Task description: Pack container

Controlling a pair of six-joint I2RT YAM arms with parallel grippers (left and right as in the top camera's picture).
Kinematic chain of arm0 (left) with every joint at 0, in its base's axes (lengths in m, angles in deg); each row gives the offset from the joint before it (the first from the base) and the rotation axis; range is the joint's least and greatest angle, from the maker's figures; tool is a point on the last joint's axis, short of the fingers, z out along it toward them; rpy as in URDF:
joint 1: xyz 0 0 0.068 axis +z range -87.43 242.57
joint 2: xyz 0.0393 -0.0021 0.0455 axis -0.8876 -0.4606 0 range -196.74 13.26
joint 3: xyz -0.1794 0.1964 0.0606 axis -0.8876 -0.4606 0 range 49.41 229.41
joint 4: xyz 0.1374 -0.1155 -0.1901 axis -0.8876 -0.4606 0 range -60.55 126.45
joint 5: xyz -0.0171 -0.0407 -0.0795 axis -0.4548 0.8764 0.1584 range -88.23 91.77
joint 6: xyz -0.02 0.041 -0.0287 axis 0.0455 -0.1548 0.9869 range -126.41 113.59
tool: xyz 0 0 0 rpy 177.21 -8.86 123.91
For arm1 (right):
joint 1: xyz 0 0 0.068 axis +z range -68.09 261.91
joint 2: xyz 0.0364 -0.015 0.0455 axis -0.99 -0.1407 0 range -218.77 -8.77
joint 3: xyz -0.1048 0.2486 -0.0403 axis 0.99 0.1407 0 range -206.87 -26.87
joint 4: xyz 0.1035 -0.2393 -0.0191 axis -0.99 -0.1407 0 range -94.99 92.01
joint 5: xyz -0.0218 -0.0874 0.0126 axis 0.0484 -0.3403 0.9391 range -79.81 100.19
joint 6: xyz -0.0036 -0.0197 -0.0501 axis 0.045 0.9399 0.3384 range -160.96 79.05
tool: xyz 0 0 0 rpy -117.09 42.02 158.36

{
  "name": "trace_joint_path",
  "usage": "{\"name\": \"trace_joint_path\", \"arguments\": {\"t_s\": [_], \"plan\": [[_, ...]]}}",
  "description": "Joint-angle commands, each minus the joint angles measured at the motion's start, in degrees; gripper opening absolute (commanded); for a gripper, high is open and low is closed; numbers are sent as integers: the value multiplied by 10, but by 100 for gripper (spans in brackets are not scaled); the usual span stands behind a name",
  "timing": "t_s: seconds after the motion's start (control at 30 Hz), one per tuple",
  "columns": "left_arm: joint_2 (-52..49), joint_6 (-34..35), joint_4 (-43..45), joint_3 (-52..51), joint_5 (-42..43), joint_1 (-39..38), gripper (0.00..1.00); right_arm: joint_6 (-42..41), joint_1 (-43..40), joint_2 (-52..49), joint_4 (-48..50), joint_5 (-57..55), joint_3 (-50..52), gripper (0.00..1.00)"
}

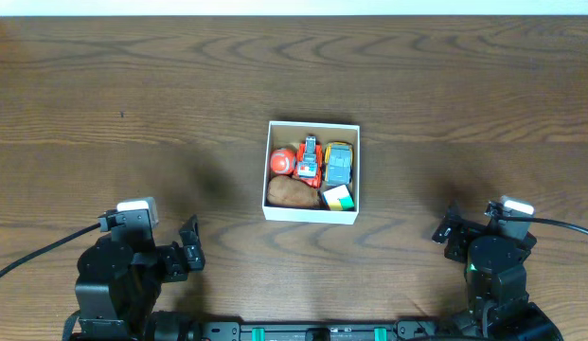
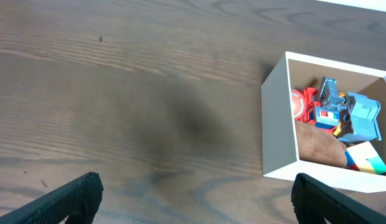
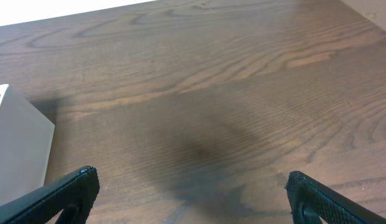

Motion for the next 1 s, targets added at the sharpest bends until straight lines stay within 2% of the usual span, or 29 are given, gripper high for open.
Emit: {"name": "trace_joint_path", "arguments": {"t_s": [0.0,0.5,0.63,0.7,0.83,0.97], "plan": [[-2,5,-2,-1,6,-2,98,-9,6,0,-2,-2,4,99],[-2,5,-2,-1,6,-2,98,-9,5,1,-2,-2,4,99],[-2,5,-2,-1,6,-2,98,-9,-24,26,-11,5,4,99],[-2,5,-2,-1,6,-2,98,-8,-43,48,-15,45,4,99],[-2,5,-2,-1,6,-2,98,83,-66,103,-7,140,24,99],[-2,5,-2,-1,6,-2,98,199,-101,161,70,240,87,99]]}}
